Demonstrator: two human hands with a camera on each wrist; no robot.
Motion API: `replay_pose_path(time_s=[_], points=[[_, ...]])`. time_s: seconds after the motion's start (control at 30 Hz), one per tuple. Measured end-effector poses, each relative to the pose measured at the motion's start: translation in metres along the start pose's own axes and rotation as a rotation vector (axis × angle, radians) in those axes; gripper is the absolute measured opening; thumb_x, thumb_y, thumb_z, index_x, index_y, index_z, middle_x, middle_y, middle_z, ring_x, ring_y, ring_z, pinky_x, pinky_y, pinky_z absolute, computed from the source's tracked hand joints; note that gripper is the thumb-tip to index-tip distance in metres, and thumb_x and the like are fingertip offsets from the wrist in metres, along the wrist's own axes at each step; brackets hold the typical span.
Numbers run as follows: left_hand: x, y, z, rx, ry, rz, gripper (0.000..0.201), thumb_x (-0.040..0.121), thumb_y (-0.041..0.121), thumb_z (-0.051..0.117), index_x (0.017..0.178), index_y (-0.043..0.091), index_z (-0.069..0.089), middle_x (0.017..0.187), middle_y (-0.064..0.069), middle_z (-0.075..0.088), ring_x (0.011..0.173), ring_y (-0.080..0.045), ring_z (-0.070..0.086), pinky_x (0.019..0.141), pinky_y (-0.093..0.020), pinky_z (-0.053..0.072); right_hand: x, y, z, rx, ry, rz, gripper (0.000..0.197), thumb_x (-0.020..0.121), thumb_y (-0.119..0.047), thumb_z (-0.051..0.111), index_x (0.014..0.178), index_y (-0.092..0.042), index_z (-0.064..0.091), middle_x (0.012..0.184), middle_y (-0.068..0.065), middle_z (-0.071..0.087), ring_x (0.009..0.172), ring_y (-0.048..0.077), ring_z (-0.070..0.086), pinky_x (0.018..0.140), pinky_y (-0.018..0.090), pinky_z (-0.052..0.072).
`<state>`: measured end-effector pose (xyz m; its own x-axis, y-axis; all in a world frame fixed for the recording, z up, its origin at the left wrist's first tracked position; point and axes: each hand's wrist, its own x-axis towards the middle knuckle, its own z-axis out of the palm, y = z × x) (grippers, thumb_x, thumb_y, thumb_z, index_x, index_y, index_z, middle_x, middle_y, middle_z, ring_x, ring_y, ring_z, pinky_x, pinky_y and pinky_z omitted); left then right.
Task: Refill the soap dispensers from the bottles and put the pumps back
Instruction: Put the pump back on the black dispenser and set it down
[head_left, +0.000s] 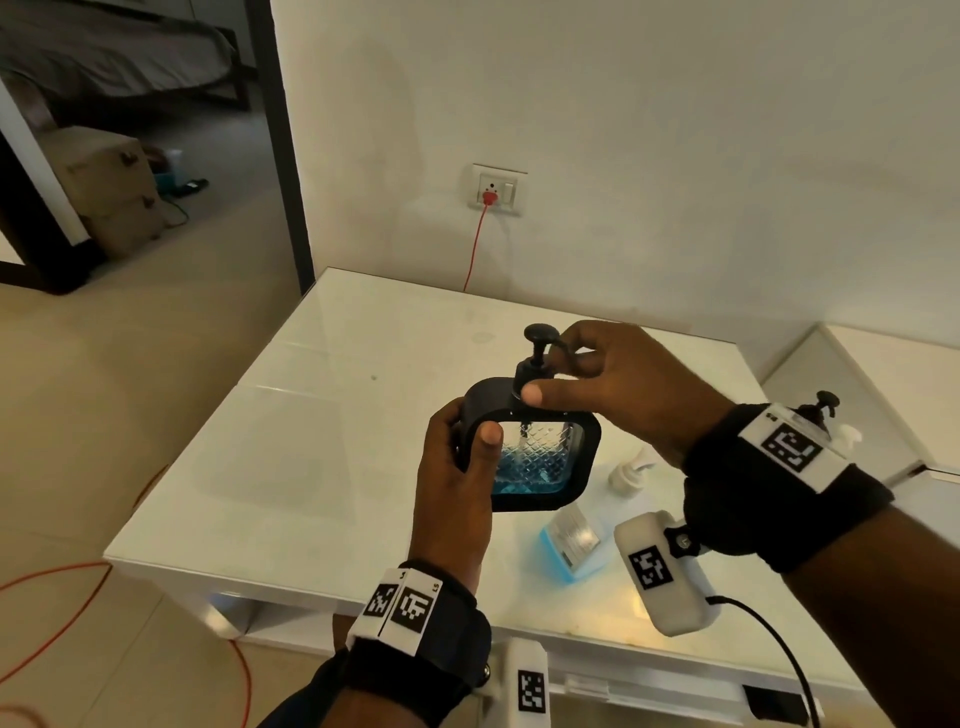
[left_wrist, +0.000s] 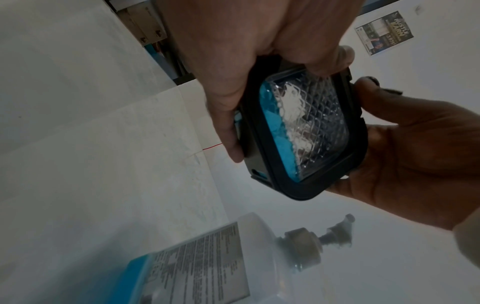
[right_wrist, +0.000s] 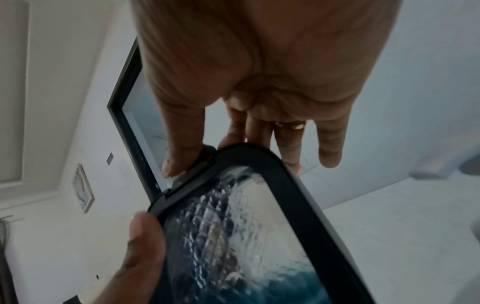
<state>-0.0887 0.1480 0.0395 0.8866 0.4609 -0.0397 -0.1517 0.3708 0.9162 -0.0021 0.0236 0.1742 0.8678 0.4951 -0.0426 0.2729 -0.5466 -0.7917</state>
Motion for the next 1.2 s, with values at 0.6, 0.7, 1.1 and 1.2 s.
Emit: replay_pose_path(time_s=[0.6, 0.7, 1.1, 1.2], points=[[-0.001, 0.003, 0.0, -0.053, -0.023, -0.072, 0.076, 0.07, 0.071, 0.069, 0.132, 0.028, 0.062, 0.127, -0.005, 0.071, 0.118, -0.028, 0.071, 0.097, -0.064, 0.057, 0.004, 0.001, -0.008, 0.147, -0.16, -0.067, 0.031, 0.092, -0.004, 0.068, 0.122, -0.011, 0.071, 0.113, -0.001, 0.076, 0.107, 0.01, 0.071, 0.098, 0.022, 0.053], [-0.001, 0.001, -0.001, -0.025, -0.03, -0.069, 0.073, 0.069, 0.073, 0.067, 0.128, 0.03, 0.061, 0.123, -0.003, 0.072, 0.115, -0.027, 0.072, 0.096, -0.064, 0.058, 0.008, 0.002, -0.004, 0.09, -0.157, -0.051, 0.027, 0.09, -0.012, 0.073, 0.116, -0.012, 0.071, 0.108, -0.001, 0.078, 0.102, 0.014, 0.073, 0.102, 0.034, 0.053], [-0.002, 0.002, -0.002, 0.064, -0.091, 0.035, 0.061, 0.077, 0.067, 0.065, 0.126, 0.031, 0.056, 0.118, 0.003, 0.071, 0.109, -0.018, 0.073, 0.086, -0.041, 0.064, 0.006, -0.002, -0.015, 0.101, -0.339, -0.096, 0.034, 0.096, -0.008, 0.062, 0.13, -0.008, 0.065, 0.122, 0.001, 0.073, 0.11, 0.009, 0.069, 0.088, 0.015, 0.052], [-0.004, 0.004, 0.0, 0.097, -0.098, 0.039, 0.044, 0.09, 0.054, 0.065, 0.125, 0.03, 0.055, 0.117, 0.006, 0.069, 0.106, -0.007, 0.072, 0.078, -0.027, 0.062, 0.005, 0.0, -0.015, 0.039, -0.266, -0.141, 0.024, 0.091, -0.012, 0.07, 0.115, -0.011, 0.073, 0.112, 0.001, 0.077, 0.106, 0.013, 0.072, 0.092, 0.02, 0.054]])
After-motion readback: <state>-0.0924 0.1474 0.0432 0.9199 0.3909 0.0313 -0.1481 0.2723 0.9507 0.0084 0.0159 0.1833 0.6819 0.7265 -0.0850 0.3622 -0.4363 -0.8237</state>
